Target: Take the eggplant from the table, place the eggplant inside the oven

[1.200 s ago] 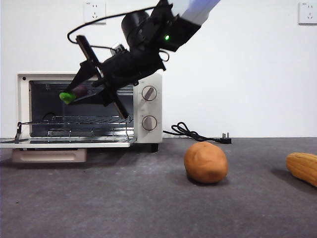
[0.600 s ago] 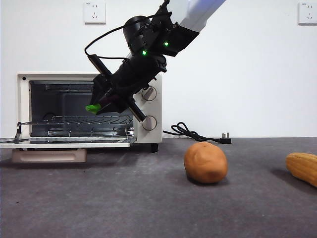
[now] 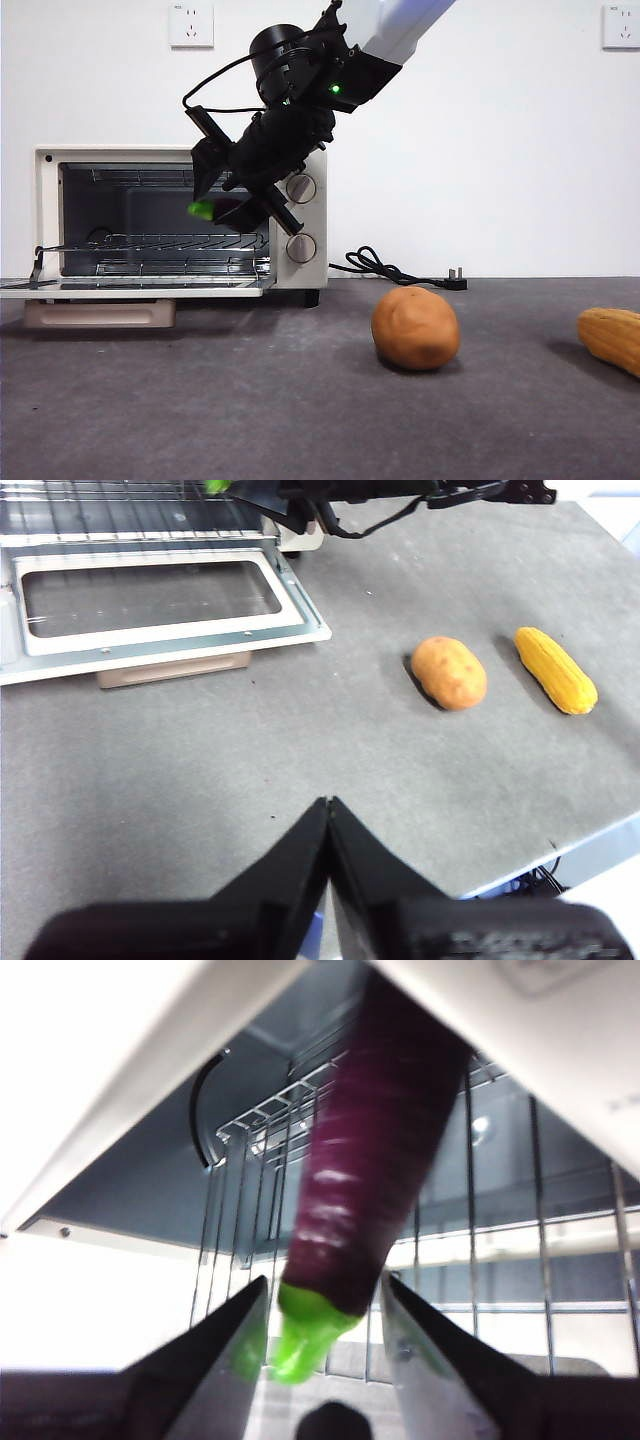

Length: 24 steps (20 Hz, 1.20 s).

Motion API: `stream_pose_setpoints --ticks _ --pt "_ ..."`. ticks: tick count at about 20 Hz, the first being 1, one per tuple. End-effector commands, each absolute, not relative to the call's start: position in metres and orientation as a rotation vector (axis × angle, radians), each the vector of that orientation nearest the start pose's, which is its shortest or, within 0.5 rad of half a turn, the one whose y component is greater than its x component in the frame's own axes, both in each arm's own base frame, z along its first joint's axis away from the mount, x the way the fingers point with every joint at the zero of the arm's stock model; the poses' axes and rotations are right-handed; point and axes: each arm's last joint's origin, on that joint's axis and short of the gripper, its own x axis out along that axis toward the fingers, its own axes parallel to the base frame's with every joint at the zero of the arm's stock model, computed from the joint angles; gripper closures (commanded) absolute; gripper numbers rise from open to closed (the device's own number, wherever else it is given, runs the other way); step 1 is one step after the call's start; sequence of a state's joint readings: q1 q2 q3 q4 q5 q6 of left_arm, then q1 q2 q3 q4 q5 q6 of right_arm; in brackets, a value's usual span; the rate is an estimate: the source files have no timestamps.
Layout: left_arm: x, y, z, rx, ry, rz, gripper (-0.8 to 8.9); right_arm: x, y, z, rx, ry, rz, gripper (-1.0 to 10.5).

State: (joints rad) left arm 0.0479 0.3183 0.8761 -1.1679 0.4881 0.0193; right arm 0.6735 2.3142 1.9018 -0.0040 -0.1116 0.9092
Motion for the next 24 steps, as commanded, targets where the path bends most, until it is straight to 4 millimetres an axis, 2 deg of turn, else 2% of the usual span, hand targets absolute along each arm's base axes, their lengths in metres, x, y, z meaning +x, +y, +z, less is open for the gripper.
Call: stream_pose_setpoints --ticks 1,9,12,14,18,24 --pt "0.022 -0.013 0.312 -0.123 0.582 -0.448 8.19 0.417 0.339 0.211 0.735 0.727 0.524 7.5" --pt "0.021 -0.012 0.312 -0.090 0.586 -0.444 8.19 0.415 0.341 0.210 0.728 0.733 0.531 7.5" --pt "0.021 -0.012 0.311 -0.067 0.594 -0.433 8.19 0.413 0.342 0.218 0.705 0.753 0.619 7.5" --pt "0.021 -0.012 0.311 -0.063 0.594 -0.444 8.19 0.409 0.338 0.233 0.661 0.727 0.643 7.5" --pt "0.022 -0.012 0.312 -0.062 0.589 -0.447 8.19 0.392 0.325 0.278 0.480 0.667 0.698 7.5" --pt "0.024 -0.012 0.315 -0.055 0.551 -0.448 8.19 0.346 0.286 0.340 0.050 0.677 0.774 7.6"
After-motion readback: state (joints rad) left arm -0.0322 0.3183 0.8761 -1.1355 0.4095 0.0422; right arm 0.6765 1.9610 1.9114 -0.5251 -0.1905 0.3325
